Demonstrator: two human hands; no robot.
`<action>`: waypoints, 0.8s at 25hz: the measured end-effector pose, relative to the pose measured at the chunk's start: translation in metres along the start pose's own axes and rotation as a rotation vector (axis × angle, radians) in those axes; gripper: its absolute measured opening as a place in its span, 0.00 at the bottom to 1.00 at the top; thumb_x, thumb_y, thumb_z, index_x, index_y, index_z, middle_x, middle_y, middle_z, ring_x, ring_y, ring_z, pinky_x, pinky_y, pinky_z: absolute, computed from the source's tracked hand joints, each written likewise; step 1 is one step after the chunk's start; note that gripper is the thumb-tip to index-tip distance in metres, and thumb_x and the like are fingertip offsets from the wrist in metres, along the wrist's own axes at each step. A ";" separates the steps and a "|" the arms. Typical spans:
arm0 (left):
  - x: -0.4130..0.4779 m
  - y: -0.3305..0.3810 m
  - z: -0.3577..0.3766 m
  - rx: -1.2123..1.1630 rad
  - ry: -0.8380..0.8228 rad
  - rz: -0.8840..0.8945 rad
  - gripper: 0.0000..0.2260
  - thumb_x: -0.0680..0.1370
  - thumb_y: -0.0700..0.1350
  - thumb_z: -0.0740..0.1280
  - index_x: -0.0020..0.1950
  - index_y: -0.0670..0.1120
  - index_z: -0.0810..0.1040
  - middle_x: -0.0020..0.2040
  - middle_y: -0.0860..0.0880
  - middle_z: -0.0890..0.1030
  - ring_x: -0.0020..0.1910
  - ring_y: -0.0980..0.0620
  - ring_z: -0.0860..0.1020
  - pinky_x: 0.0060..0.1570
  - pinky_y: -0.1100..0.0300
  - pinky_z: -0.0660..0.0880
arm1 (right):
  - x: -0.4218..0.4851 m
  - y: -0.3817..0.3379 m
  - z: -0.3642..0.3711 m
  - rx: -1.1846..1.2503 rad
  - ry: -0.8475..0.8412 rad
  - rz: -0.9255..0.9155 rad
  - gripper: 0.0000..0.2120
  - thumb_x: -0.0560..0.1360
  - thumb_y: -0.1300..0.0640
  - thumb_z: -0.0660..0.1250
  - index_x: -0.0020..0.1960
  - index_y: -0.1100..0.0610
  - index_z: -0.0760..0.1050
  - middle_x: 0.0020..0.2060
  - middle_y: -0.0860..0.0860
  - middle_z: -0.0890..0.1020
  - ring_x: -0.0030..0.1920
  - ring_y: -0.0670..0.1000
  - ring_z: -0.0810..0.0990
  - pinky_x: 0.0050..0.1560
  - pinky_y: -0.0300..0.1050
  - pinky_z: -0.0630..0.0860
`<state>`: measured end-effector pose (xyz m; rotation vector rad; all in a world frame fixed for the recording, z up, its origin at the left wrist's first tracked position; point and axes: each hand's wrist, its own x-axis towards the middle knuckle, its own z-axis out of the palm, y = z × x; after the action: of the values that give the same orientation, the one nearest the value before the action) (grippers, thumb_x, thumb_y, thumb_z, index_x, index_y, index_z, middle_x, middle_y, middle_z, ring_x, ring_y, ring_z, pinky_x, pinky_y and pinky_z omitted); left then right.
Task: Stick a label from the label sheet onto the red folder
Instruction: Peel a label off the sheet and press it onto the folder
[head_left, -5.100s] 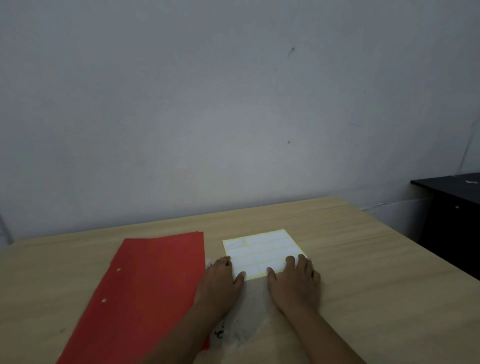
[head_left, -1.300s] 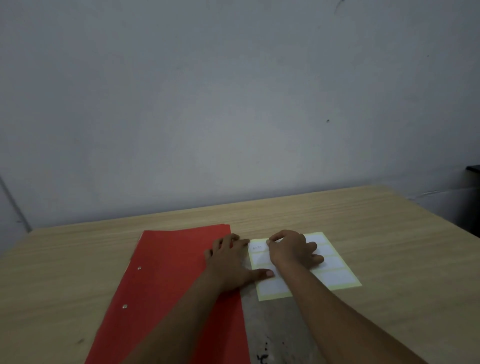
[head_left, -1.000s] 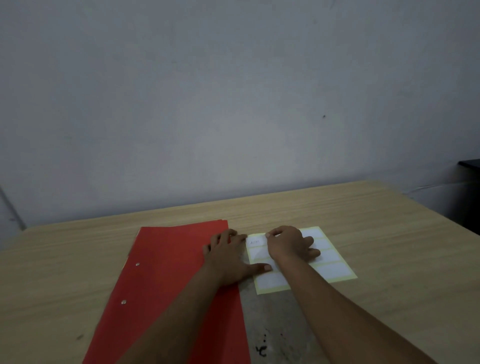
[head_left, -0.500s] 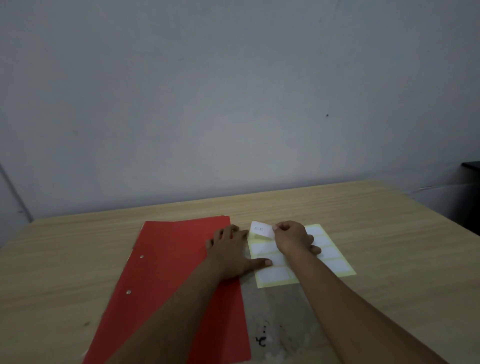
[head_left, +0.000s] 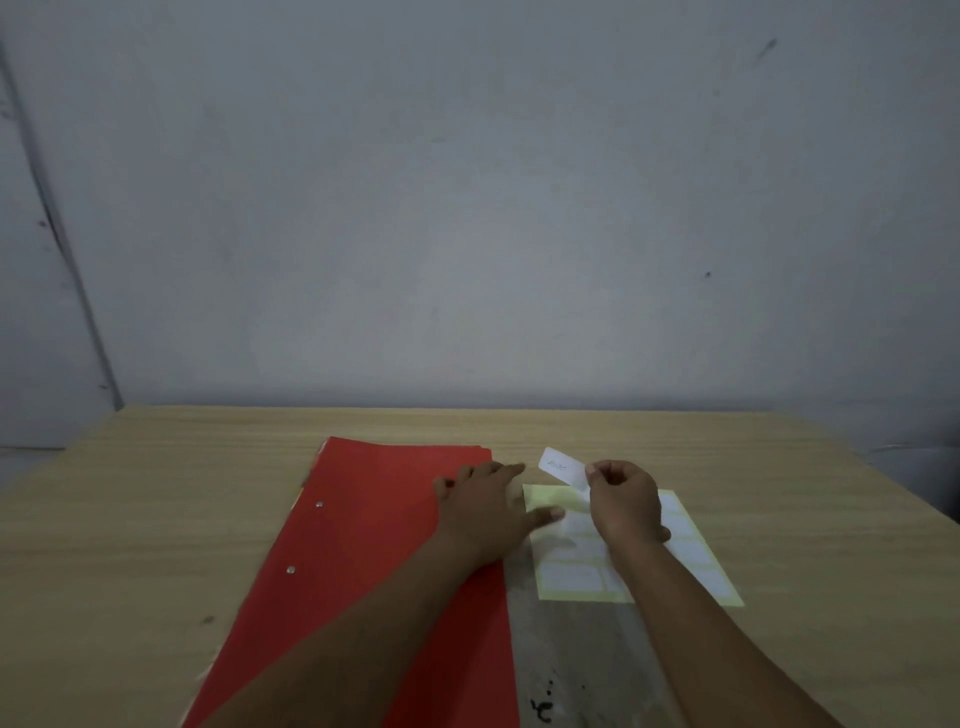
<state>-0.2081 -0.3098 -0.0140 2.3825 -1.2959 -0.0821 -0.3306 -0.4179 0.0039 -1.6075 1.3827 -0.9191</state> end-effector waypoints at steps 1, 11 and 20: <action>0.000 -0.001 -0.004 -0.104 0.093 -0.018 0.29 0.73 0.73 0.56 0.69 0.60 0.72 0.67 0.56 0.75 0.69 0.50 0.70 0.59 0.48 0.54 | -0.002 -0.002 0.004 -0.005 -0.009 -0.025 0.05 0.78 0.51 0.67 0.46 0.51 0.80 0.43 0.46 0.81 0.48 0.53 0.77 0.59 0.53 0.64; 0.020 -0.060 -0.030 -0.632 0.329 -0.163 0.13 0.74 0.57 0.72 0.42 0.49 0.87 0.40 0.56 0.86 0.41 0.61 0.82 0.46 0.64 0.75 | -0.012 -0.035 0.074 -0.043 -0.160 -0.187 0.03 0.76 0.54 0.71 0.43 0.49 0.79 0.40 0.42 0.81 0.49 0.51 0.80 0.62 0.59 0.72; 0.048 -0.093 -0.027 -0.394 0.327 -0.217 0.08 0.72 0.53 0.73 0.41 0.50 0.86 0.39 0.53 0.85 0.41 0.54 0.82 0.48 0.56 0.78 | -0.001 -0.037 0.118 -0.151 -0.141 -0.162 0.03 0.75 0.52 0.71 0.45 0.50 0.83 0.40 0.43 0.80 0.52 0.52 0.80 0.63 0.54 0.70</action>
<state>-0.1017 -0.2959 -0.0191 2.0793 -0.7854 -0.0087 -0.2095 -0.4004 -0.0109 -1.8839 1.2626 -0.7922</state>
